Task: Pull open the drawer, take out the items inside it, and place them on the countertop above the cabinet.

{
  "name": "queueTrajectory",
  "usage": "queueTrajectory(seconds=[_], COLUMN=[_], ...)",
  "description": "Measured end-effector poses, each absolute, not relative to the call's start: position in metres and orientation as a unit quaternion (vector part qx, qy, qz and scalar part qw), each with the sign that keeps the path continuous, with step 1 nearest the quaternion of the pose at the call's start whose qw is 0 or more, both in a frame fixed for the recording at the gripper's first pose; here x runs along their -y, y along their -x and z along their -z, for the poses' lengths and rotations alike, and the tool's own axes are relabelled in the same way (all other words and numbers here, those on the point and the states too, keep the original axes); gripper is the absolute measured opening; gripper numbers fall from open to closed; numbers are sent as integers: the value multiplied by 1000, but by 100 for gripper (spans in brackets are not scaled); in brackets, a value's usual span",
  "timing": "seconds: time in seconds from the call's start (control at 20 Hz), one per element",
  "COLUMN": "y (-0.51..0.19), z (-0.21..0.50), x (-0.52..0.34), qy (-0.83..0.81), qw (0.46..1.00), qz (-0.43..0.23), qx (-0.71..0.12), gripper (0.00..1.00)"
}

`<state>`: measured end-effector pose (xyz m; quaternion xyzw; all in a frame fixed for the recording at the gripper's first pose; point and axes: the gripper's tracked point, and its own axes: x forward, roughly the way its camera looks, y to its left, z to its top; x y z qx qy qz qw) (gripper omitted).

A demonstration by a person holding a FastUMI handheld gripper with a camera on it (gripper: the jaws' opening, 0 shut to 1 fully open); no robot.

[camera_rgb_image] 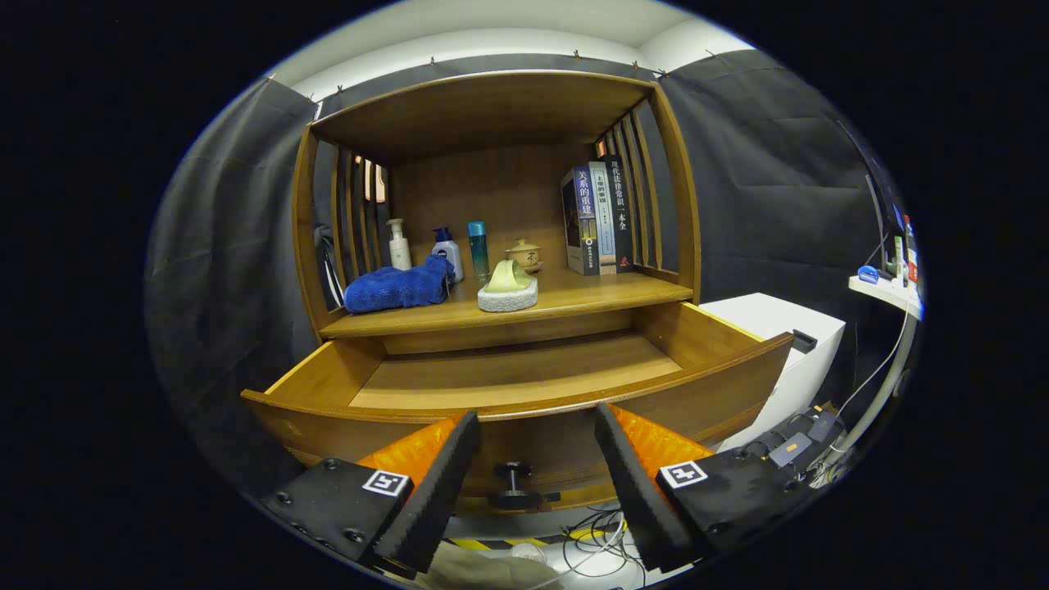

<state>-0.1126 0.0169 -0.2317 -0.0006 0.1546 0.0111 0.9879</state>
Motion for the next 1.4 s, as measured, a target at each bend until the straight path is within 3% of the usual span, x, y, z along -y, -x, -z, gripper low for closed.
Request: queueTrajectory(seconds=[1.4], y=[-1], z=[230], x=[-33], qy=[9], qw=[986], qz=[-2], qx=[-165], gripper=[96])
